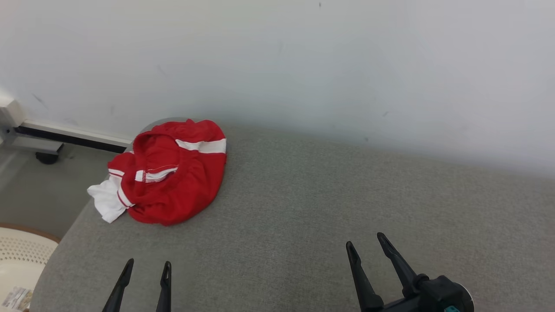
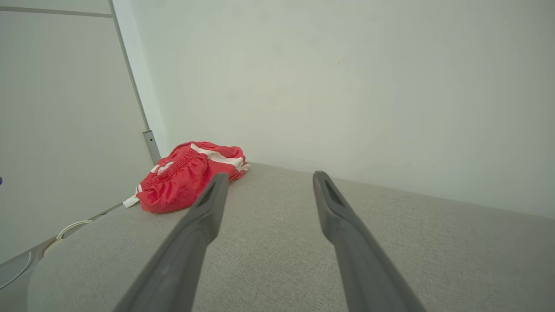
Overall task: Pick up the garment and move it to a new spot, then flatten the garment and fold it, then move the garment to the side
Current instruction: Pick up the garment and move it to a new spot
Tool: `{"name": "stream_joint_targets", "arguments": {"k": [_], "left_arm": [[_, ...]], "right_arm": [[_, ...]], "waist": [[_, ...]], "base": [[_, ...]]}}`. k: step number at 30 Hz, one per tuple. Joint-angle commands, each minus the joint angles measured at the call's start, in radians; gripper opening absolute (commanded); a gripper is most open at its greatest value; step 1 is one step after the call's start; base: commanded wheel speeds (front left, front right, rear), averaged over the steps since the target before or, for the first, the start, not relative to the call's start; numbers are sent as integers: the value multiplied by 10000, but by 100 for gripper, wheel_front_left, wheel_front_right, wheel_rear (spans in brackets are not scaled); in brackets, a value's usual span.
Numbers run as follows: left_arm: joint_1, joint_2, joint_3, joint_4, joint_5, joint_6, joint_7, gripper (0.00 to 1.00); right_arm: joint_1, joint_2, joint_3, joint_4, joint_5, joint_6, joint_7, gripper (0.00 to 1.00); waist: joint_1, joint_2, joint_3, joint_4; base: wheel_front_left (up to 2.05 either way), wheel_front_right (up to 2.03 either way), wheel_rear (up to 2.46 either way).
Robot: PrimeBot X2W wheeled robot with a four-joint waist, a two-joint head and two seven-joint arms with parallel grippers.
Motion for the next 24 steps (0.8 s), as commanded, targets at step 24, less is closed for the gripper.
{"name": "stream_joint_targets", "arguments": {"k": [24], "left_arm": [[-240,-77,386,331,-640,-109,-40,100]], "right_arm": [[-19,-81,106,-12,109,4,-25,100]], "waist": [[0,0,448,1096]], "base": [[0,0,0]]}}
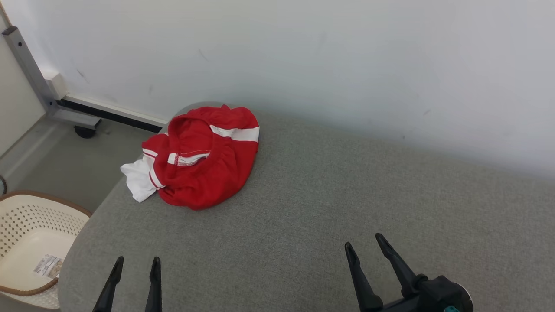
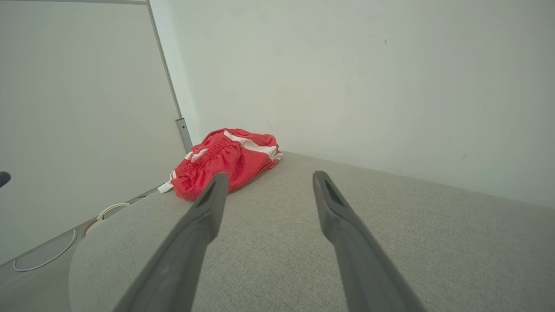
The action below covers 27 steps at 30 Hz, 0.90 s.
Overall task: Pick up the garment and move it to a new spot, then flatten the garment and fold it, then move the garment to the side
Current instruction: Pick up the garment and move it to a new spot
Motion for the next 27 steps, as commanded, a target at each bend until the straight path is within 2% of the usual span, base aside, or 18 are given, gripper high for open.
{"name": "stream_joint_targets", "arguments": {"k": [1,7,14,18,20,27], "left_arm": [[-291,-29,79,135,-79,-80,-40,100],[-1785,-102,345,858,-431,-503,-34,100],[-3968,-145,724,2383,-987,-977,-32,100],[-5688,205,704,4043,-1393,-1218,-32,100],[-6063,269,705,4420,-1565,-1236,-32,100],[-8420,1054,314,6643,-2079,-1301,293,100]], "right_arm": [[-138,-125,-17,-48,-33,4,-25,100],[-748,-565,-27,-143,-155,4,-25,100],[-1508,-876,-42,-225,-240,4,-25,100],[-1945,-986,-75,-259,-282,4,-25,100],[-2010,-1004,-83,-288,-291,4,-25,100],[-2523,-1180,-264,-455,-423,4,-25,100]], "waist": [[0,0,326,-212],[0,0,1594,-588],[0,0,2831,-1002],[0,0,3489,-1360],[0,0,3581,-1422],[0,0,4498,-1898]], "base": [[0,0,0],[0,0,0],[0,0,0],[0,0,0],[0,0,0],[0,0,0]]}}
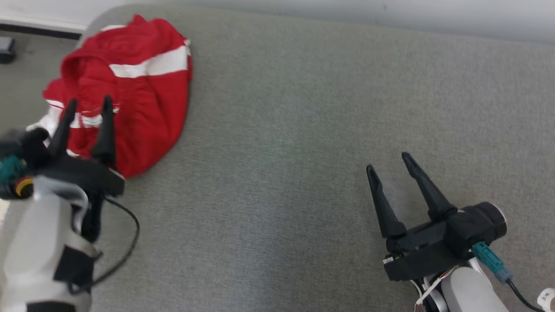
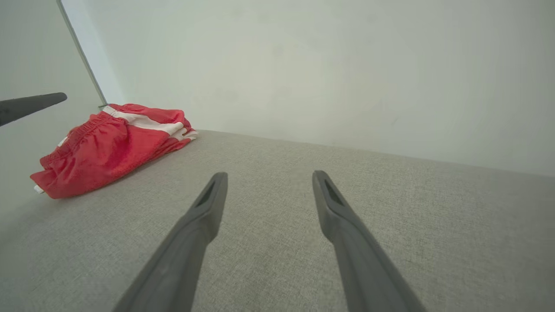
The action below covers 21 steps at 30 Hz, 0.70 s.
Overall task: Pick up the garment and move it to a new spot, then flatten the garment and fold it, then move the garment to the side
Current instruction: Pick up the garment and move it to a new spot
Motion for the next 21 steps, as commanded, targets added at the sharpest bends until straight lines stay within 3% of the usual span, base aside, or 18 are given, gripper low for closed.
{"name": "stream_joint_targets", "arguments": {"k": [1,6,15,21], "left_arm": [[-312,172,-18,194,-85,10,88,100],[-1549,717,-338,1665,13,9,638,100],[-3103,1188,-651,3992,242,414,2732,100],[-3456,1337,-779,4561,212,348,2850,100]], "right_arm": [[-152,-33,-3,-52,-60,4,-25,100],[-367,53,-36,-87,-129,4,-25,100],[-621,100,-78,-167,-146,4,-25,100],[-653,182,-193,-89,-151,4,-23,100]], "waist": [[-4,-2,753,-557],[-4,-2,1152,-836],[-4,-2,1688,-1128],[-4,-2,1786,-1222]], "base": [[0,0,0],[0,0,0],[0,0,0],[0,0,0]]}}
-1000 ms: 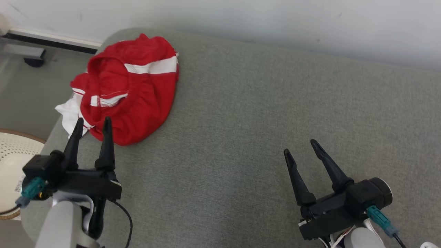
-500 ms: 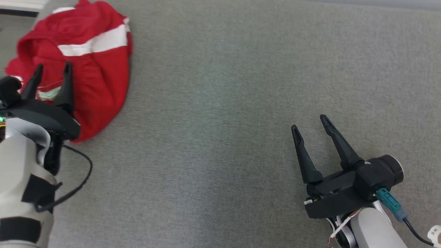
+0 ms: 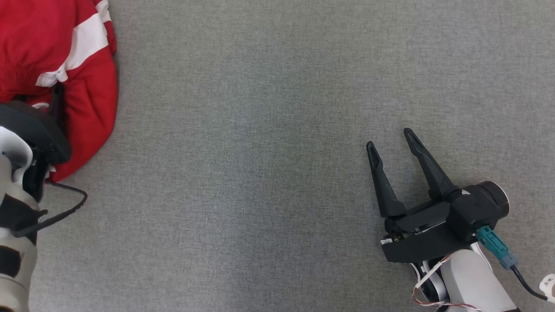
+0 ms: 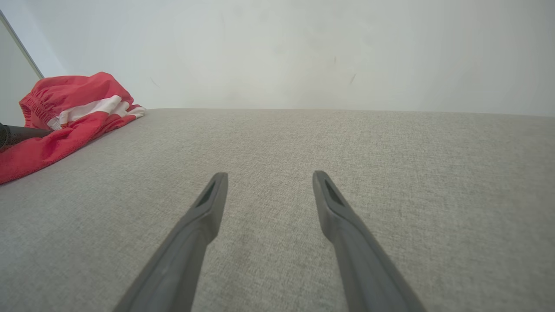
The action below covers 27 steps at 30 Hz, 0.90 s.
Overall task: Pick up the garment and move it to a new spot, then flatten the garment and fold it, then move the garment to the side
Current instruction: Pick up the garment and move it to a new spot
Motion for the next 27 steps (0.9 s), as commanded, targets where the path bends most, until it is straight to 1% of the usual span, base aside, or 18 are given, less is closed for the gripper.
{"name": "stream_joint_targets", "arguments": {"k": [1,2,3,4,7,12,17,23,27], "left_arm": [[-15,13,-69,151,25,-20,-13,94],[-4,39,-110,216,42,-44,-50,56],[-6,83,-156,266,78,-62,-96,37],[-12,104,-186,309,87,-70,-101,0],[-43,144,-301,369,94,-136,-276,0],[-30,194,-310,243,-49,-182,-967,0],[164,358,-378,-27,-62,-239,-1675,0],[498,638,-239,-850,-327,-278,-2708,0],[844,711,-215,-1823,-473,-317,-3048,0]], "right_arm": [[21,13,-28,88,-38,4,-21,100],[37,35,-36,104,-34,4,-19,100],[45,55,-45,113,-31,4,-21,100],[58,76,-52,117,-28,4,-21,100],[110,130,-49,129,-22,4,-21,100],[157,200,21,160,20,4,-21,100],[231,226,58,199,95,4,-22,100],[402,301,74,264,201,4,-22,100],[591,370,92,347,261,4,-22,100]], "waist": [[0,-2,5,-43],[0,-2,-12,-54],[0,-2,-24,-61],[0,-2,-40,-62],[0,-2,-113,-52],[0,-2,-337,-47],[0,-2,-575,-84],[0,-2,-1094,-157],[0,-2,-1511,-206]], "base": [[0,0,0],[0,0,0],[0,0,0],[0,0,0],[0,0,0],[0,0,0],[0,0,0],[0,0,0],[0,0,0]]}}
